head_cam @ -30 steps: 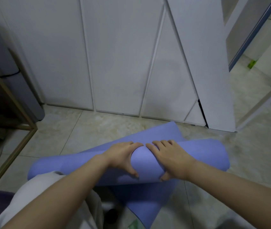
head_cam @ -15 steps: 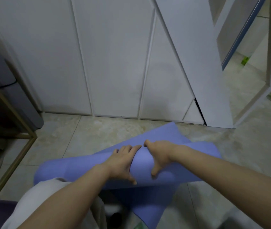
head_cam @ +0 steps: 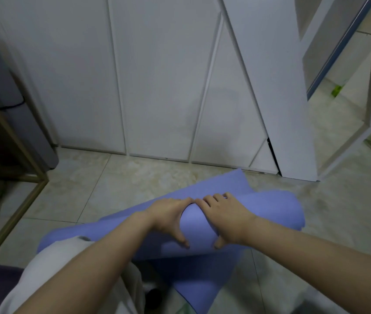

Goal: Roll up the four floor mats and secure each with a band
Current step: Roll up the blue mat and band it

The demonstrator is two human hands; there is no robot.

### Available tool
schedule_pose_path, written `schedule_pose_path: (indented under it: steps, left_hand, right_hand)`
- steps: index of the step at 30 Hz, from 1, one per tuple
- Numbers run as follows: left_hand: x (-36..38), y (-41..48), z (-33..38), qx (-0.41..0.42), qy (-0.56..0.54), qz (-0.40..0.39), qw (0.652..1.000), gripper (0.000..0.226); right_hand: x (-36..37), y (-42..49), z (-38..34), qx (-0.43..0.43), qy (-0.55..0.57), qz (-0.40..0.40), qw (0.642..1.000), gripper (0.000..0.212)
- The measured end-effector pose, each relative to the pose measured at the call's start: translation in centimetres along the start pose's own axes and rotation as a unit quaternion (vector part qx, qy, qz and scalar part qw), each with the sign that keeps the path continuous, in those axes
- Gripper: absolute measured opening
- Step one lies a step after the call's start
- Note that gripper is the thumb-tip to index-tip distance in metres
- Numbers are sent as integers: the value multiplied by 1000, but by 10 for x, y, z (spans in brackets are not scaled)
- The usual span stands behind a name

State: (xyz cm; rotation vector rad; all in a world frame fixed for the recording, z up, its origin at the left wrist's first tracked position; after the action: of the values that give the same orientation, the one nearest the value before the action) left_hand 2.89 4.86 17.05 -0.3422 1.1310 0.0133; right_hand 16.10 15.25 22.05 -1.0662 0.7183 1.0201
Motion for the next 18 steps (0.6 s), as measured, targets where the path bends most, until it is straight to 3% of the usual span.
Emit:
schedule_pose_path:
  steps: [3, 11, 18]
  left_hand:
    - [-1, 0, 2, 3, -6, -20, 1000, 99]
    - [5, -2, -6, -12, -86, -32, 996, 101]
    - [0, -15, 3, -30, 82, 103, 991, 119]
  right_hand:
    - [1, -4, -8, 5, -43, 6, 999, 107]
    - [-7, 7, -6, 38, 34, 0, 999, 82]
    - [-34, 27, 13, 81, 185, -64, 977, 86]
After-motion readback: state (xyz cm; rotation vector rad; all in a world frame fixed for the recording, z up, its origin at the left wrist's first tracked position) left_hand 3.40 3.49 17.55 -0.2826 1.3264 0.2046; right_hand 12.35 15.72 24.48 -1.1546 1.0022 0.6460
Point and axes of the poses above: each hand's wrist, its own y-axis towards the middle knuckle, its own x-axis out of the palm, z = x × y, the point moved 1 cm from there along y, towards the middle knuckle, and after that the axes turned 2 degrees about -z, right-handed, at the moved point
